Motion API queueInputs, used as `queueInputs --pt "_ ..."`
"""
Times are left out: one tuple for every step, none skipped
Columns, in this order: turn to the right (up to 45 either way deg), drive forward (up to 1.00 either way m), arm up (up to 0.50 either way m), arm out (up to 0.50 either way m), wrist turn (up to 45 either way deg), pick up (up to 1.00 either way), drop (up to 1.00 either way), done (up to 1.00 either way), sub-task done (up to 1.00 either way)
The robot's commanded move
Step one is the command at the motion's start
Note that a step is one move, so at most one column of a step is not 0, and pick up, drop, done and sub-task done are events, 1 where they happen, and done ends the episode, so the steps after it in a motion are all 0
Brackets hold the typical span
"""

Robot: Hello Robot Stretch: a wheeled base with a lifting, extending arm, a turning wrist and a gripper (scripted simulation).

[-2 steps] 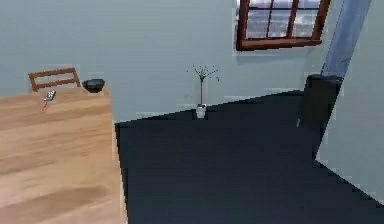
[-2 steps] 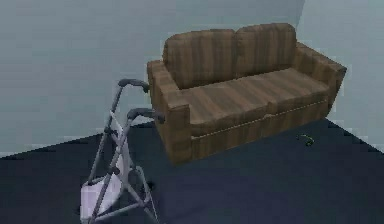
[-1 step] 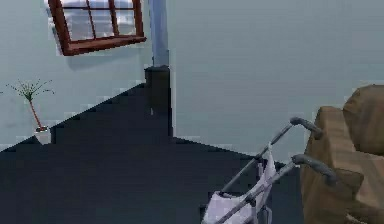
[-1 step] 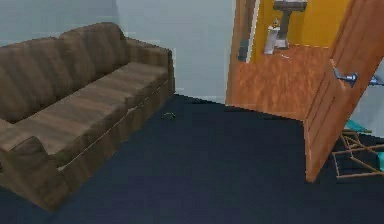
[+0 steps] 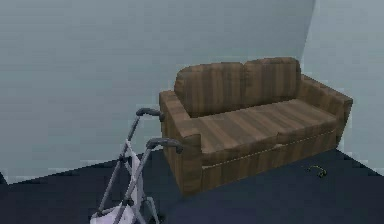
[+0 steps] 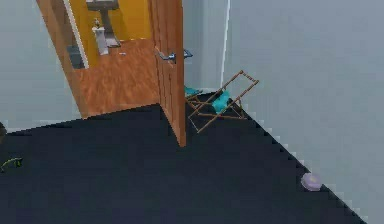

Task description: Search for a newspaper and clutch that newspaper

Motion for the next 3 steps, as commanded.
queueInputs --pt "9.0 0.0 0.0 0.0 0.0 0.0 0.0 0.0 0.0" --pt "0.0 0.05 0.0 0.0 0.0 0.0 0.0 0.0 0.0" --pt "45.0 0.0 0.0 0.0 0.0 0.0 0.0 0.0 0.0"
